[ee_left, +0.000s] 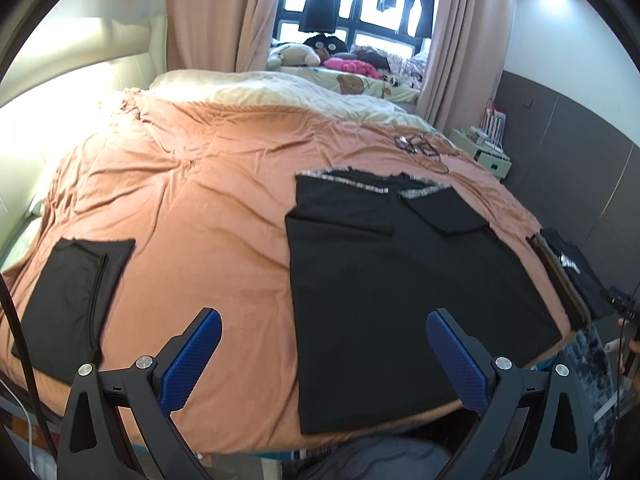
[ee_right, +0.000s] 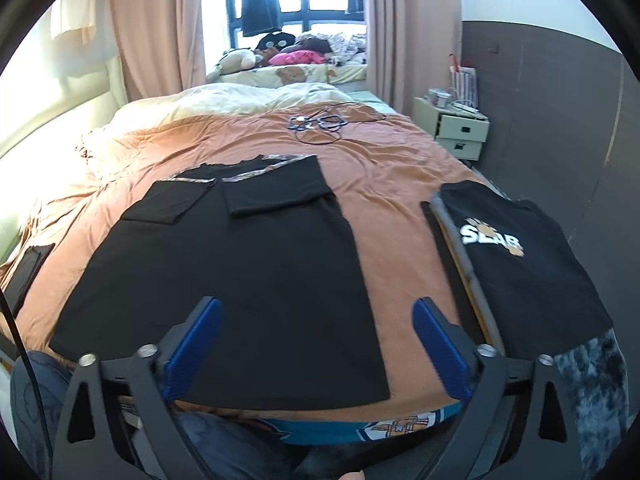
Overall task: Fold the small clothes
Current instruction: 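Open both grippers and pull them back from the folded shirt, then move both grippers to the shirt hem and close them on it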
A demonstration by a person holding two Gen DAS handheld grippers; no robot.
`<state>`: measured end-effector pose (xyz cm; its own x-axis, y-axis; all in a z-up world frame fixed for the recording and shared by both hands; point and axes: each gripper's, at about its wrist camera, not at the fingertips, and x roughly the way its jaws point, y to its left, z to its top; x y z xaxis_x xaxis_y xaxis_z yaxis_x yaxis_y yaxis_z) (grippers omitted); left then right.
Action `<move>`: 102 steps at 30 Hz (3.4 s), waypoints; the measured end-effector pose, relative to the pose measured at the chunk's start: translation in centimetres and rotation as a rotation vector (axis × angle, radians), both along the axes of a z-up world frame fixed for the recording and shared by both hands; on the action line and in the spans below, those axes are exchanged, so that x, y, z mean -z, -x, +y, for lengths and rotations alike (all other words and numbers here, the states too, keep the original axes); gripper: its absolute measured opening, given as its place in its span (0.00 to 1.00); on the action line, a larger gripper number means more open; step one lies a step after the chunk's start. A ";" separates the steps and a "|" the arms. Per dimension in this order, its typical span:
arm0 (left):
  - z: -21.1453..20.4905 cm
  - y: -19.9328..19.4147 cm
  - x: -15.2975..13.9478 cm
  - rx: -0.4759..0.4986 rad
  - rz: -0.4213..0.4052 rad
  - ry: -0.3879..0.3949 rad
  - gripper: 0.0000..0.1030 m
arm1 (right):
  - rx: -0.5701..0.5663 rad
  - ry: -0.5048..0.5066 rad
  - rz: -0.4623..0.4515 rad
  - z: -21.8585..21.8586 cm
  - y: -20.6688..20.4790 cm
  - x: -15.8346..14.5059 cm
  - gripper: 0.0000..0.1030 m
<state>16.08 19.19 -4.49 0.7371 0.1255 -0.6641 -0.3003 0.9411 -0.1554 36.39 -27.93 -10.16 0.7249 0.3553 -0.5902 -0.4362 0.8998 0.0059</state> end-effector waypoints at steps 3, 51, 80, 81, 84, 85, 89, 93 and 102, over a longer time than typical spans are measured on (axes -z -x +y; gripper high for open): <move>-0.4 1.2 1.8 0.008 0.007 0.004 1.00 | 0.014 -0.017 0.007 -0.8 1.1 1.1 1.00; 2.4 3.4 19.8 -0.111 0.035 0.643 0.45 | 0.101 -0.371 0.265 -10.9 -4.3 14.0 0.65; 0.4 3.6 19.8 -0.232 -0.071 0.796 0.45 | 0.082 -0.742 0.401 -11.4 -5.2 19.2 0.47; 0.4 3.4 19.8 -0.241 -0.073 0.792 0.45 | 0.098 -0.737 0.403 -11.2 -5.5 19.2 0.46; 0.2 3.1 19.9 -0.275 -0.067 0.768 0.45 | 0.132 -0.728 0.398 -10.5 -5.4 18.9 0.42; 0.1 3.0 20.0 -0.289 -0.065 0.763 0.45 | 0.147 -0.723 0.395 -10.1 -5.4 18.8 0.39; 0.1 2.9 19.8 -0.349 -0.045 0.710 0.26 | 0.192 -0.725 0.394 -9.6 -5.5 18.9 0.14; 1.0 3.3 20.4 -0.394 -0.027 0.706 0.04 | 0.194 -0.723 0.376 -9.6 -6.0 18.3 0.00; 1.9 4.6 16.5 -0.410 -0.105 0.624 0.03 | 0.148 -0.754 0.313 -9.5 -4.0 14.3 0.00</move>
